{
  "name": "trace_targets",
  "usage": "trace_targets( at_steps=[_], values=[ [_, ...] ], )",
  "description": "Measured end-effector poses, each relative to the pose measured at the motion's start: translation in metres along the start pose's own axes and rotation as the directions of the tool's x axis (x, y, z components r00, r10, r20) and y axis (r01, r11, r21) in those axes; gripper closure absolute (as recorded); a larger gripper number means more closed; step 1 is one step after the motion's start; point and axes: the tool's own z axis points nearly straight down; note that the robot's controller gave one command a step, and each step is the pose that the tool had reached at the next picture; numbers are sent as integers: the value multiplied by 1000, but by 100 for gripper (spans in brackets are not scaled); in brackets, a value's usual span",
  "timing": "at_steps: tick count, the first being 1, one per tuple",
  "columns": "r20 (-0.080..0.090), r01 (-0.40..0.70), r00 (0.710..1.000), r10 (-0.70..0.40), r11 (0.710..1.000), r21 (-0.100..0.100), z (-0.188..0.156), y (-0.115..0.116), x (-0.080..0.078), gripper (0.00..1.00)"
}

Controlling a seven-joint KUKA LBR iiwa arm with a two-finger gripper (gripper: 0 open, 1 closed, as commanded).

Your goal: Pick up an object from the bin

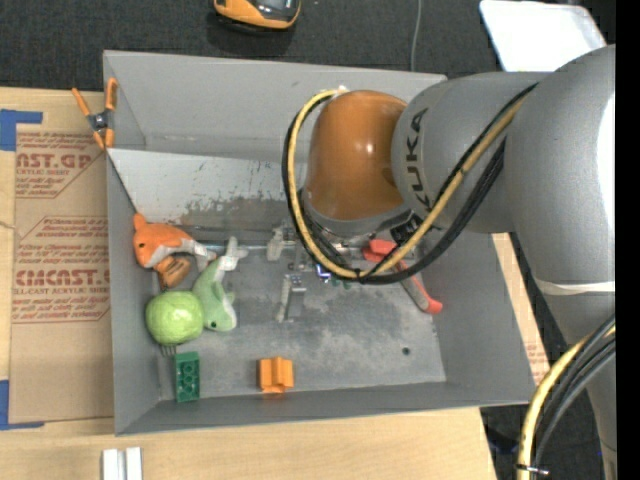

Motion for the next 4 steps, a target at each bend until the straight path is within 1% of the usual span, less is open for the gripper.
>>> trace_targets(
  at_steps=[1,2,3,4],
  values=[
    [7,-1,1000,1,1000,-1,-4,0,-2,0],
    [8,263,965,-263,965,1,57,66,27,0],
    [12,358,934,-358,934,4,12,76,7,0],
    [2,287,958,-287,958,-3,34,137,57,0]
  ],
)
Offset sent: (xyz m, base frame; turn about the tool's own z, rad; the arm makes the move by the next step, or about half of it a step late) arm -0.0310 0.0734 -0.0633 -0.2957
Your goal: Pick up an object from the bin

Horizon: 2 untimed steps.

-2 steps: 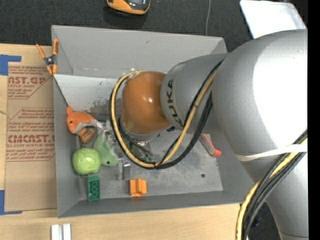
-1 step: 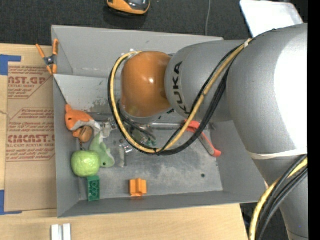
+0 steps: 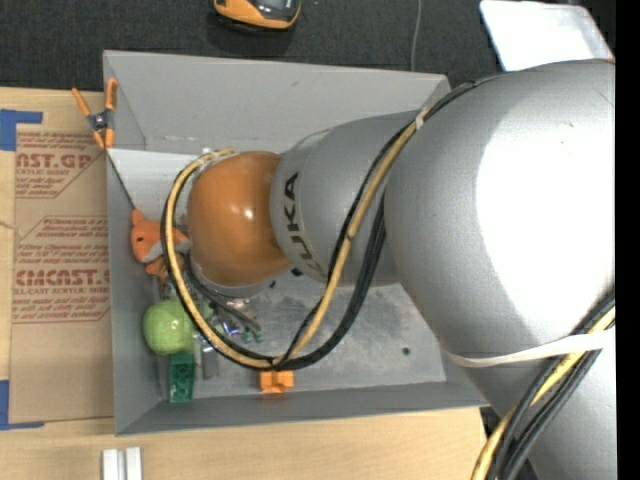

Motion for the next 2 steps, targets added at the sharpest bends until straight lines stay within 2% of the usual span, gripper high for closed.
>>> trace_targets(
  at_steps=[1,2],
  values=[
    [22,168,985,-169,986,12,27,4,-11,0],
    [6,-15,1000,15,1000,0,28,-9,-30,100]
  ],
)
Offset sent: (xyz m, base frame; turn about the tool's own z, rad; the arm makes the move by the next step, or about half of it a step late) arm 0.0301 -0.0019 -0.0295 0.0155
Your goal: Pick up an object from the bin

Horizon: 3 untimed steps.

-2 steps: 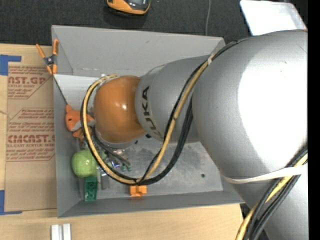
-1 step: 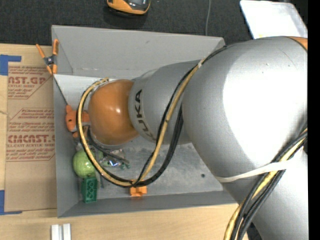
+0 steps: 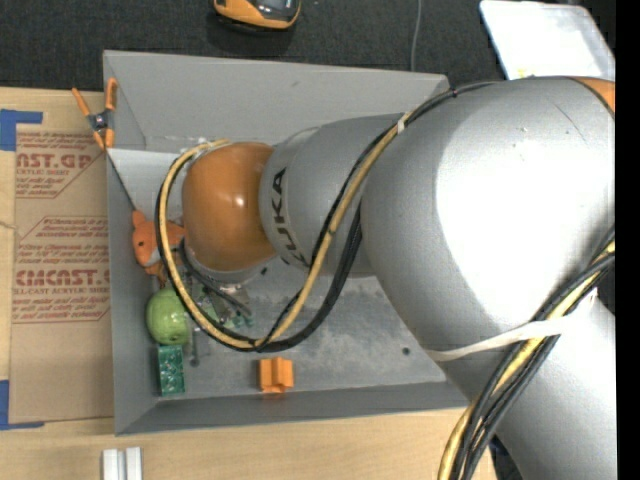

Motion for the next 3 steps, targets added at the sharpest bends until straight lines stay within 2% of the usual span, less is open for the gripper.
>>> trace_targets(
  at_steps=[1,2,3],
  values=[
    [0,0,1000,0,1000,0,0,0,0,100],
    [-13,0,1000,0,1000,1,-21,0,4,100],
    [-2,1,1000,-1,1000,0,-50,1,1,100]
  ],
)
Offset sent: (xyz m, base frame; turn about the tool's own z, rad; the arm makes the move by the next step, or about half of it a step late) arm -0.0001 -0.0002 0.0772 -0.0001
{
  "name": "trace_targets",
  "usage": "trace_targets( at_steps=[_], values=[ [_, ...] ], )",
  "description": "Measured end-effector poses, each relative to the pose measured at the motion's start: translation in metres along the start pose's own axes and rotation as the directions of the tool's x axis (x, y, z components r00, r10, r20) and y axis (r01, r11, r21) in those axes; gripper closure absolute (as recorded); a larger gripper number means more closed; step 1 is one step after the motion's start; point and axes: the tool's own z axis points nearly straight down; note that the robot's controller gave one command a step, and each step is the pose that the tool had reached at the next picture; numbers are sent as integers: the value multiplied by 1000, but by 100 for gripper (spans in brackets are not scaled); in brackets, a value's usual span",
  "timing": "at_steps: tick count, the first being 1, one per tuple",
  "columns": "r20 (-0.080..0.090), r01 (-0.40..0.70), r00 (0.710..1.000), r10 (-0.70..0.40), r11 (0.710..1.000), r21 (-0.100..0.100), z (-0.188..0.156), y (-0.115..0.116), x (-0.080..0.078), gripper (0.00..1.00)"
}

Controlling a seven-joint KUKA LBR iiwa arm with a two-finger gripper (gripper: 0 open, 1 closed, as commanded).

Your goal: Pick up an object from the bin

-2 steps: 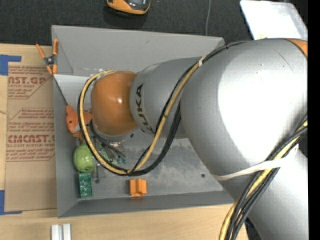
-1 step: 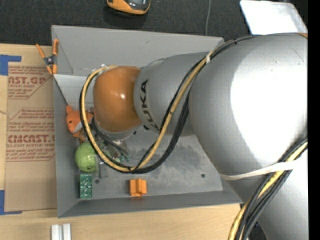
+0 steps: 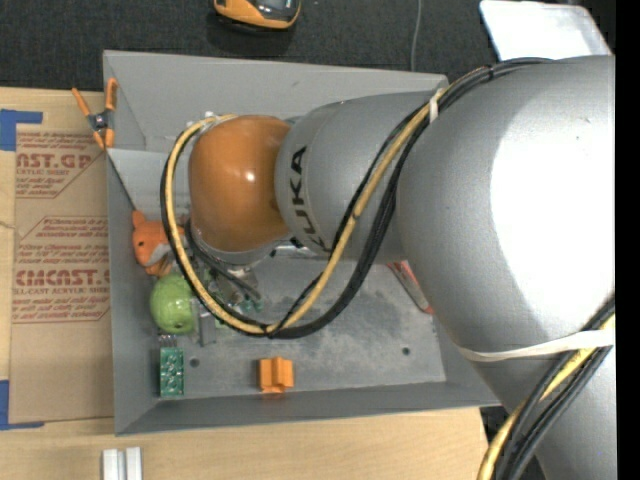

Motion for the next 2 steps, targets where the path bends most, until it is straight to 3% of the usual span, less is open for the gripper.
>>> trace_targets(
  at_steps=[1,2],
  values=[
    [-8,0,1000,0,1000,1,-29,0,2,100],
    [0,1,1000,-1,1000,0,-70,1,0,100]
  ],
)
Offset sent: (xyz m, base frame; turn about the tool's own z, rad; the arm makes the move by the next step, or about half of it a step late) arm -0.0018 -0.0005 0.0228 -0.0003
